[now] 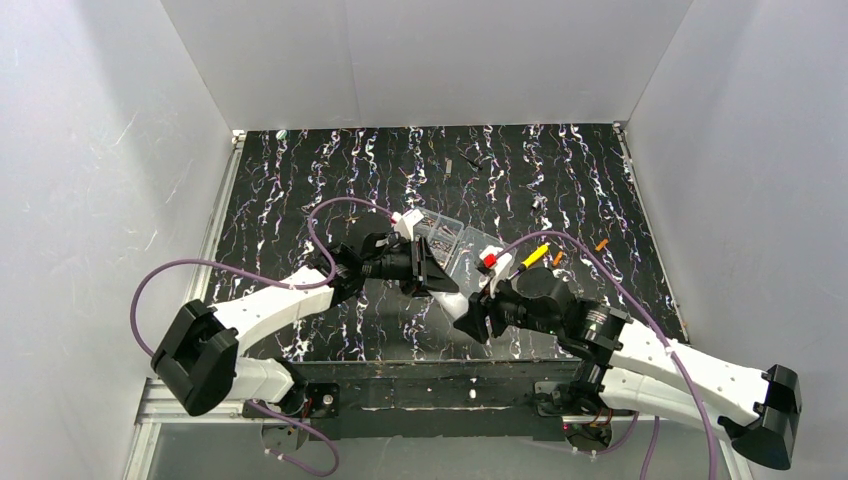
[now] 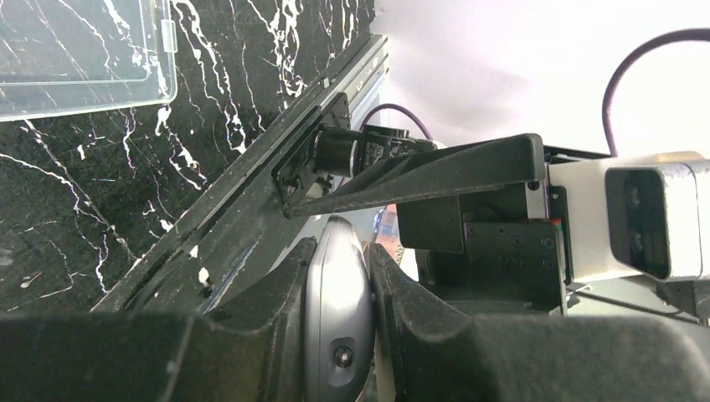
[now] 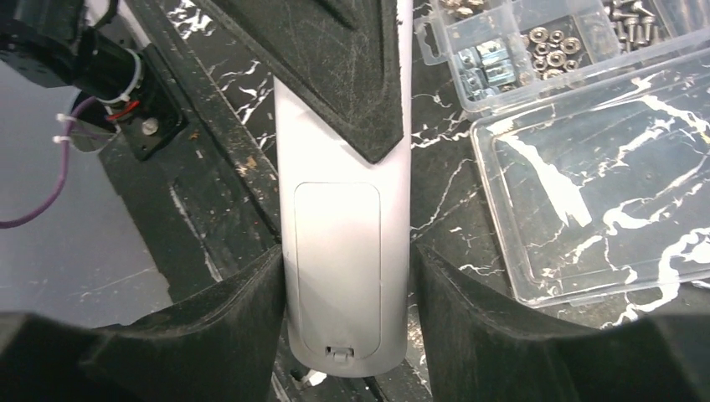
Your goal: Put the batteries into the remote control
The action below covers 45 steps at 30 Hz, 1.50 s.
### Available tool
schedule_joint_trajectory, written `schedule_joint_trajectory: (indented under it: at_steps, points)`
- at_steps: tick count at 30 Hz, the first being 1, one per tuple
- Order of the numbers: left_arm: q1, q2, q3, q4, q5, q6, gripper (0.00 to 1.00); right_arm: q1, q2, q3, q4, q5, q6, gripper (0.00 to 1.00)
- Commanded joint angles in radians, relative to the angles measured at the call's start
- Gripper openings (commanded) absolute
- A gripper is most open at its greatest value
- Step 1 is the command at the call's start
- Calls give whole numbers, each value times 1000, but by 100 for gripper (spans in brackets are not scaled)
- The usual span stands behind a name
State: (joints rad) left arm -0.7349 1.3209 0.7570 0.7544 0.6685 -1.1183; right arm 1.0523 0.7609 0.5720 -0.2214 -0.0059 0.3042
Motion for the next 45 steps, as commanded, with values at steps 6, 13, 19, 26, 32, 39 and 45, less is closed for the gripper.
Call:
schedule_joint_trajectory:
  at_steps: [6,13,19,26,32,39,45]
  points:
    - [4,-55,57,-58,53,63,0,-9,7,12,40,-52,-4,51]
    - [4,-55,37,-12,-9,23,29,-9,55,39,35,13,30,13]
    - [4,-58,39,-17,-22,29,49,-9,36,26,57,108,83,2]
    - [3,-54,34,-6,-34,21,50,-9,42,21,125,100,126,1]
    - [3,-63,33,-30,-52,40,48,-10,80,38,165,15,133,1]
    - [2,-92,23,-64,-87,71,43,-11,93,28,201,-25,163,1]
    - [2,-104,14,-75,-112,75,36,-11,108,22,250,-14,202,1]
